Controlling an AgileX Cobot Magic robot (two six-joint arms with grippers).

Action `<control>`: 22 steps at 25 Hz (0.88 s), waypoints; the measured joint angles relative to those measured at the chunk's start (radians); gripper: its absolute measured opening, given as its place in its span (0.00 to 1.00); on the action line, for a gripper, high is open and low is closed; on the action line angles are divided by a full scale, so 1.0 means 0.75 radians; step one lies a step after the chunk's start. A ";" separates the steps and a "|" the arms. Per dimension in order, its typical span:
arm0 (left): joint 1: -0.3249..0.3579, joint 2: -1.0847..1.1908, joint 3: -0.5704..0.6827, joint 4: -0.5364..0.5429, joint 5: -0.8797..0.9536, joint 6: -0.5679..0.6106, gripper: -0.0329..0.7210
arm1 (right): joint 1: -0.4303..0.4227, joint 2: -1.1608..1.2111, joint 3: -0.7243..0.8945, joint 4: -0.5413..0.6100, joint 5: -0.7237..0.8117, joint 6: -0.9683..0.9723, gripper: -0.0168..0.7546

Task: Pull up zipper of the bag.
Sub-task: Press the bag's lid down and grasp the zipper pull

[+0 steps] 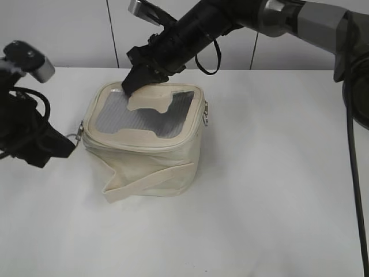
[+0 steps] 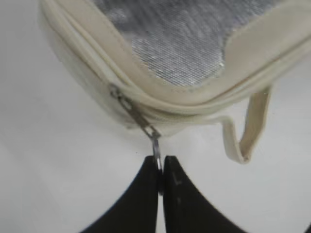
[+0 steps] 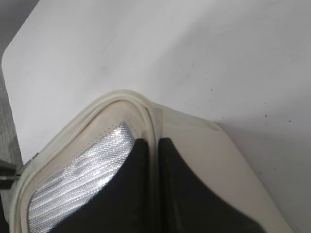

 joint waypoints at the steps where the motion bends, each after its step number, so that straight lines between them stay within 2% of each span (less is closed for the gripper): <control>1: -0.023 -0.003 0.017 0.002 0.004 -0.004 0.06 | 0.000 0.000 0.000 0.000 0.002 0.004 0.07; 7: -0.142 -0.008 0.119 -0.015 -0.006 -0.045 0.06 | 0.001 0.000 0.000 -0.003 0.005 0.015 0.07; 10: -0.246 -0.013 0.124 -0.061 -0.054 -0.051 0.06 | 0.001 0.000 0.000 -0.003 0.006 0.020 0.07; 17: -0.633 0.016 0.126 -0.200 -0.384 -0.051 0.06 | 0.001 0.000 0.000 -0.003 0.031 0.021 0.07; 19: -0.663 0.021 0.126 -0.226 -0.436 -0.069 0.07 | 0.001 0.000 0.000 -0.004 0.034 0.021 0.07; 22: -0.605 0.021 0.126 -0.247 -0.372 -0.125 0.13 | 0.001 0.000 0.000 -0.025 0.022 0.022 0.13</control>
